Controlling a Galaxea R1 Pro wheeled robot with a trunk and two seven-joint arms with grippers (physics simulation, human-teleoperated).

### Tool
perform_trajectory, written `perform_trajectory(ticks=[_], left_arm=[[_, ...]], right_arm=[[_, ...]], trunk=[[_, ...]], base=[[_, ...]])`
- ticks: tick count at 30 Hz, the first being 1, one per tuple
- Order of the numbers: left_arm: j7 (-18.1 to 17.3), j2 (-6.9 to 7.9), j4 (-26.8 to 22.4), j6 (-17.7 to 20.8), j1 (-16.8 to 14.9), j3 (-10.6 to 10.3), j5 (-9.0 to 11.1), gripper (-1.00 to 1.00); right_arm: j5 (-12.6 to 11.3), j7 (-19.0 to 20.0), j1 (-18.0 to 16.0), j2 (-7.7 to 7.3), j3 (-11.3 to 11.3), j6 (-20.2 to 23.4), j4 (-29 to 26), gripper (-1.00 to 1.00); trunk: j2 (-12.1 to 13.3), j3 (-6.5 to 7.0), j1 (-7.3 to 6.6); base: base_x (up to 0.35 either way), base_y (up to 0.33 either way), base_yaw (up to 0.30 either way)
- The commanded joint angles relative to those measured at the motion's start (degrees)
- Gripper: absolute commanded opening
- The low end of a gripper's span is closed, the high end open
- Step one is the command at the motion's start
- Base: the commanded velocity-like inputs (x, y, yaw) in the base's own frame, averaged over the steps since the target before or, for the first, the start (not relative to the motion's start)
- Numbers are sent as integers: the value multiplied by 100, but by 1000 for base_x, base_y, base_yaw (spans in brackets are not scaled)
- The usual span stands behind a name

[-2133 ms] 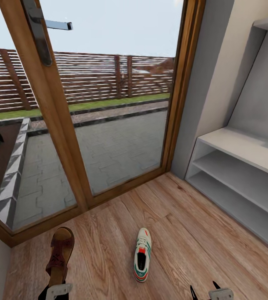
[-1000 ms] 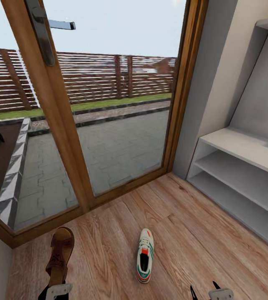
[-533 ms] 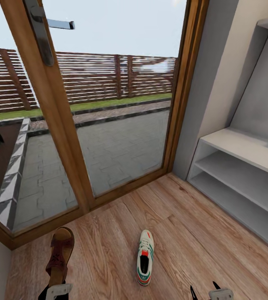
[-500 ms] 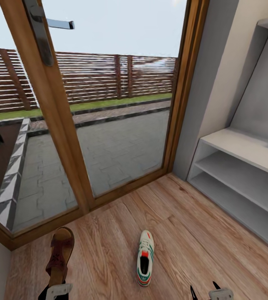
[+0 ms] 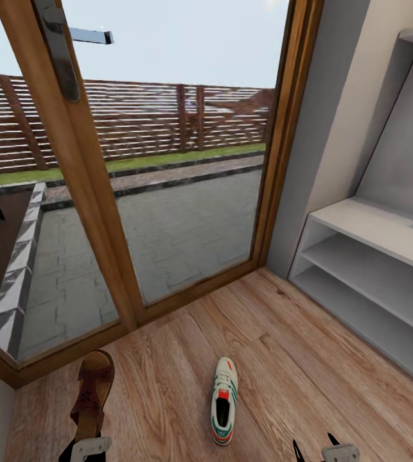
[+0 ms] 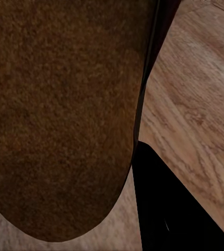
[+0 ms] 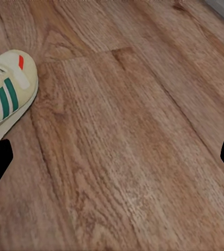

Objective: Pick up the two gym shoes and the two sandals from the corridor floor and place them onto the hallstand (shoe rack) in the corridor, making sure they are on the rack and not on the floor. Arrange them so the two gym shoes are next to each other and the two sandals are next to each other.

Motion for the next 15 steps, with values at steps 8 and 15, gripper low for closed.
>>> perform_trajectory(ticks=[8, 15], left_arm=[[-79, 3, -308, -10, -8, -53, -38, -100], [-93, 44, -1074, 90, -36, -61, -54, -100]], right_arm=[[33, 18, -3, 156, -22, 23, -46, 100], [50, -146, 0, 669, -22, 585, -140, 100]], trunk=[[-2, -4, -1], [-2, -4, -1]], base=[[0, 0, 0], [0, 0, 0]])
